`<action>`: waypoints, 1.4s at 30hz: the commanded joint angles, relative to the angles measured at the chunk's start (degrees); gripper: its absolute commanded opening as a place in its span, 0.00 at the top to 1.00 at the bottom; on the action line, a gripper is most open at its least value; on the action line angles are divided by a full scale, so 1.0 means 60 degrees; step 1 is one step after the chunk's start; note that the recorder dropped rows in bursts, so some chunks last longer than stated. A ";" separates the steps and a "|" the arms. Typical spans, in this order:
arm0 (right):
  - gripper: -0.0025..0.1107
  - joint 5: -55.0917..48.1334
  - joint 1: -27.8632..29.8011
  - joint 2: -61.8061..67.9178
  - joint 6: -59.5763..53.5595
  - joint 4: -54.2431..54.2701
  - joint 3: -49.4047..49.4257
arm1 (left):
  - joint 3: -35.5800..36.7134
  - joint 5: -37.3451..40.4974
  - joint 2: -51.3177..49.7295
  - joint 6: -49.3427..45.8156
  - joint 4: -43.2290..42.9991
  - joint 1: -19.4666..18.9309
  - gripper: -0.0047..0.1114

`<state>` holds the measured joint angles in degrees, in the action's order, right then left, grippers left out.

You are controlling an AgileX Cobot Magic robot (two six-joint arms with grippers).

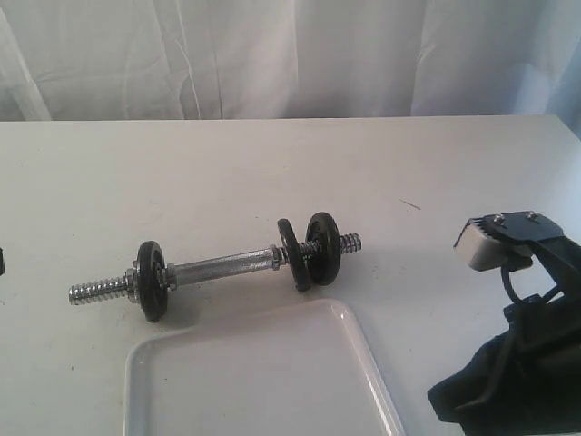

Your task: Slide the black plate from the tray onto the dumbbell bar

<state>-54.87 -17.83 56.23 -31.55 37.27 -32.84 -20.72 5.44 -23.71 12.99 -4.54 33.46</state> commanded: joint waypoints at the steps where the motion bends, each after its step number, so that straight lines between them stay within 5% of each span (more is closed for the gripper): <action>1: 0.98 0.0408 0.0022 -0.0016 -0.0710 -0.0269 0.0036 | 0.0046 0.0039 0.0060 0.0090 0.0039 -0.0018 0.96; 8: 0.98 0.6472 0.0022 -0.1316 0.0859 -0.0508 0.1569 | 0.0046 0.0039 0.0060 0.0090 0.0039 -0.0018 0.96; 12: 0.98 0.8099 0.0022 -0.2991 0.1227 -0.1009 0.3032 | 0.0046 0.0039 0.0060 0.0090 0.0039 -0.0018 0.96; 20: 0.98 0.8099 0.0022 -0.6166 0.1636 -0.2334 0.4729 | 0.0046 0.0039 0.0060 0.0049 0.0039 -0.0018 0.96; 31: 0.98 0.6362 0.0039 -0.8660 0.6340 -0.6697 0.5473 | 0.0046 0.0039 0.0060 0.0049 0.0039 -0.0018 0.96; 42: 0.98 0.6013 0.0039 -0.9281 0.6171 -0.6791 0.5473 | 0.0046 0.0039 0.0060 0.0049 0.0039 -0.0018 0.96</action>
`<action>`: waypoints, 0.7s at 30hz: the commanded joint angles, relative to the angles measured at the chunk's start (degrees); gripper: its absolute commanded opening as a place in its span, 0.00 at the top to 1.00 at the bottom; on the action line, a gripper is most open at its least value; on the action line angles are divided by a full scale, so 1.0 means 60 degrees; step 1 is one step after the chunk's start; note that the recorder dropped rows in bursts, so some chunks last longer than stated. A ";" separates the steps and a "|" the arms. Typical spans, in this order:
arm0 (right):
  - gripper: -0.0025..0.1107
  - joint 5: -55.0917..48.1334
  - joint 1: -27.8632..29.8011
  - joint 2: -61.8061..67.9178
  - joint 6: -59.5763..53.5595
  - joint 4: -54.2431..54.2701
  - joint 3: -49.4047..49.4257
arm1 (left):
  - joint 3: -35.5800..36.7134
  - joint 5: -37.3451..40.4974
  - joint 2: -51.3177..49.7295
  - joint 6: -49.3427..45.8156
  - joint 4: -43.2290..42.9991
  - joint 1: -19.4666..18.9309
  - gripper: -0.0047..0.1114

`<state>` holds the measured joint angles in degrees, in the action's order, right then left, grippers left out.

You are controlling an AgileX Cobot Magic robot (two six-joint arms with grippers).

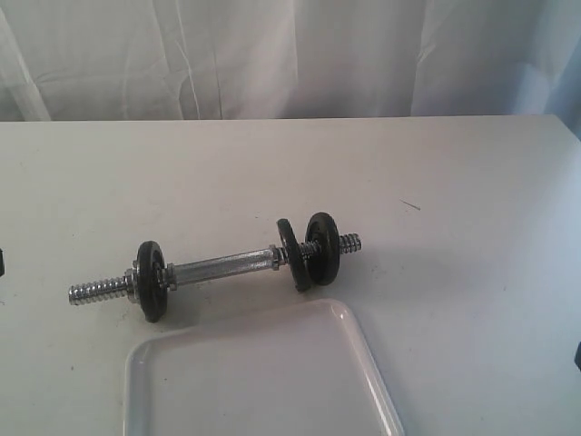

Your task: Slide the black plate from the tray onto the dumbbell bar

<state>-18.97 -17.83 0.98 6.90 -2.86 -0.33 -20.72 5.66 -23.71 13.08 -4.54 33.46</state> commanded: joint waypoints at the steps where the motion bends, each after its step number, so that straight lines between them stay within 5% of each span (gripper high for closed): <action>1: 0.98 0.0029 0.0039 -0.0072 -0.0409 -0.0103 0.0055 | 0.0046 0.0001 0.0060 0.0033 0.0039 -0.0018 0.96; 21: 0.98 0.0030 0.0039 -0.0072 -0.0673 0.0083 0.0055 | 0.0046 0.0001 0.0060 0.0033 0.0039 -0.0018 0.96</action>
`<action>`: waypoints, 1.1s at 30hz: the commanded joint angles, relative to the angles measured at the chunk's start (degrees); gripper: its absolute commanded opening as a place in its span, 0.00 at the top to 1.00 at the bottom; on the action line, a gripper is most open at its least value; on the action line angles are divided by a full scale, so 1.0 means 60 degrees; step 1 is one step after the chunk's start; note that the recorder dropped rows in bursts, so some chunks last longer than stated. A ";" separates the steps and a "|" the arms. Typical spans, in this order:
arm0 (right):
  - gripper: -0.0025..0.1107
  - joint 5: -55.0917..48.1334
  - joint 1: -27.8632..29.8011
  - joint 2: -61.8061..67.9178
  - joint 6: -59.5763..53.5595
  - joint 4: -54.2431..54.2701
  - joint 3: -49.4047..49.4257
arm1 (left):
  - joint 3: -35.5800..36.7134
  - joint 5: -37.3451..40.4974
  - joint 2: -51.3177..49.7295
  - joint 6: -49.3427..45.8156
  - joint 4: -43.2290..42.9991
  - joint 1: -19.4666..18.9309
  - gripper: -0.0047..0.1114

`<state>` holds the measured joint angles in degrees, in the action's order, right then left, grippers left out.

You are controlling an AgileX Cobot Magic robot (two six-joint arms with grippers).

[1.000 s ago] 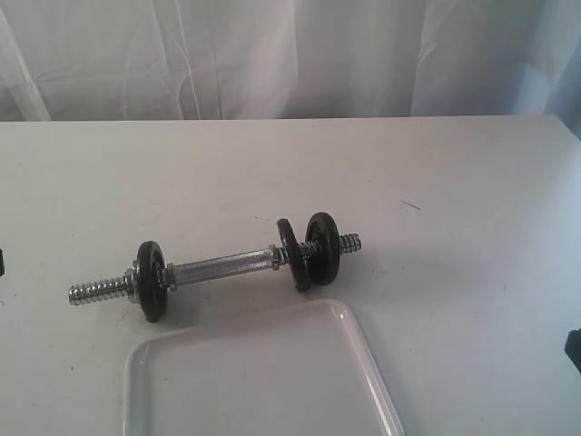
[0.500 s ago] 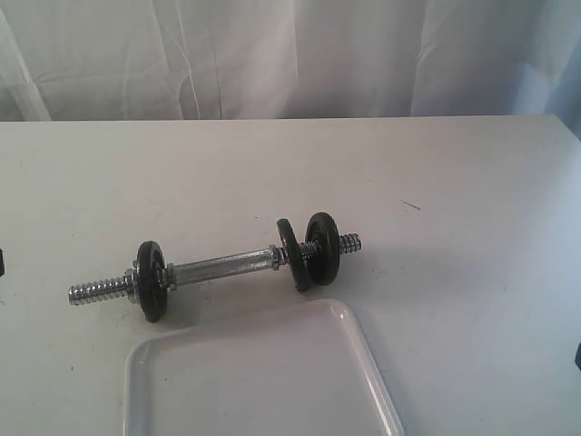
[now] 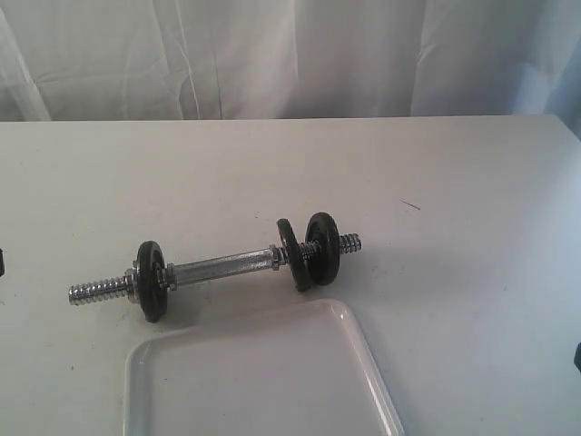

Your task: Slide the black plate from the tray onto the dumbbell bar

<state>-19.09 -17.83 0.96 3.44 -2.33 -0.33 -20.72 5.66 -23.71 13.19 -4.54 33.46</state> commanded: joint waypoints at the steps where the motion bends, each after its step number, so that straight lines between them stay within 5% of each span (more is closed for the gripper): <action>1: 0.98 0.0049 0.0039 -0.0068 -0.0097 -0.0005 0.0055 | 0.0046 0.0001 0.0060 0.0014 0.0039 -0.0018 0.96; 15: 0.98 0.0034 0.0039 -0.0068 -0.0097 -0.0005 0.0055 | 0.0504 -0.0225 0.0060 -0.0007 0.0039 -0.0018 0.96; 25: 0.98 0.0034 0.0039 -0.0068 -0.0097 -0.0005 0.0055 | 0.2019 -0.0867 0.0060 -0.0795 0.0145 -0.0081 0.96; 33: 0.98 0.0034 0.0039 -0.0068 -0.0097 -0.0005 0.0055 | 0.2946 -0.1376 0.0060 -0.1321 0.0425 -0.1834 0.96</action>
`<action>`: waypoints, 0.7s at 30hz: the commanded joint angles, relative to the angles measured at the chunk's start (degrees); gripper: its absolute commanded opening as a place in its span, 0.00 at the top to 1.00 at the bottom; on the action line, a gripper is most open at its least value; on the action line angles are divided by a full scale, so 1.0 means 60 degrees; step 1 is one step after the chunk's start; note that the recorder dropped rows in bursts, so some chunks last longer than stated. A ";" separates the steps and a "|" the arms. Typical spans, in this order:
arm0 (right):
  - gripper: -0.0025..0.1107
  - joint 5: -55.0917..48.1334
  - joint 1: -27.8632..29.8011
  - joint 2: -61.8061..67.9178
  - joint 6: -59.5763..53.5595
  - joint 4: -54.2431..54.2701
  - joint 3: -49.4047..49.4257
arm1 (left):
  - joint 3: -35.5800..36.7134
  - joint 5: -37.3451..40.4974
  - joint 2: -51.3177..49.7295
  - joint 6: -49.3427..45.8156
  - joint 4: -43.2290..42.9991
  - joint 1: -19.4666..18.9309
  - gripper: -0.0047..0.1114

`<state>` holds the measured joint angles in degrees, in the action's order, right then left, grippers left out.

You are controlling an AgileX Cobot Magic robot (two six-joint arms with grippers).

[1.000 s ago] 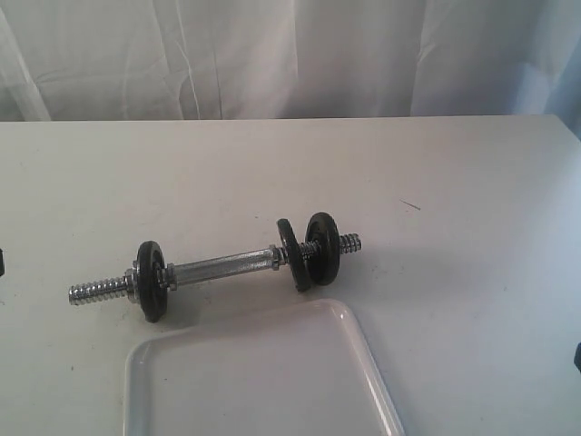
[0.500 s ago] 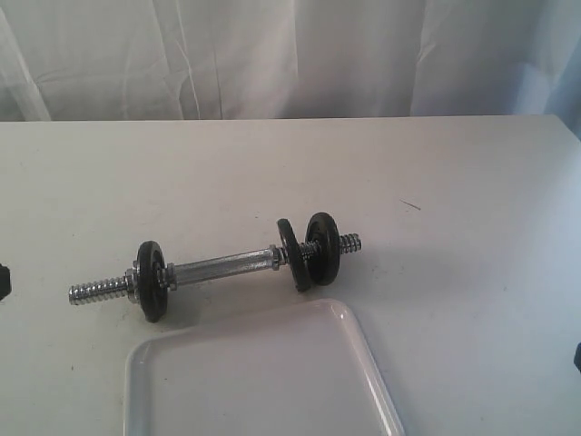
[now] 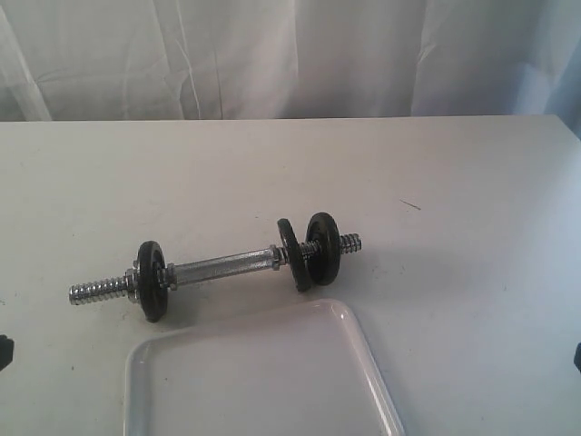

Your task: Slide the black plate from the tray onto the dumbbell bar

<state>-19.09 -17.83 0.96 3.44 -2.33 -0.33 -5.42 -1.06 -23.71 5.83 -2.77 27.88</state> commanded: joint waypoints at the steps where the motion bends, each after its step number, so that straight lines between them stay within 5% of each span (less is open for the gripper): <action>1: 0.98 0.0034 0.0039 -0.0068 -0.0097 -0.0005 0.0055 | 0.0497 -0.0341 0.0060 -0.0094 0.0148 -0.1115 0.96; 12: 0.98 0.0034 0.0039 -0.0068 -0.0097 -0.0005 0.0055 | 0.0903 -0.0449 0.0931 -0.0471 0.0106 -0.2745 0.96; 21: 0.98 0.0034 0.0039 -0.0068 -0.0097 -0.0005 0.0055 | 0.0903 0.2324 0.3951 -0.0799 0.0131 -0.3583 0.96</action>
<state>-19.17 -17.83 0.72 3.44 -2.33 -0.33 -0.25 11.46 -0.79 1.87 -2.41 6.70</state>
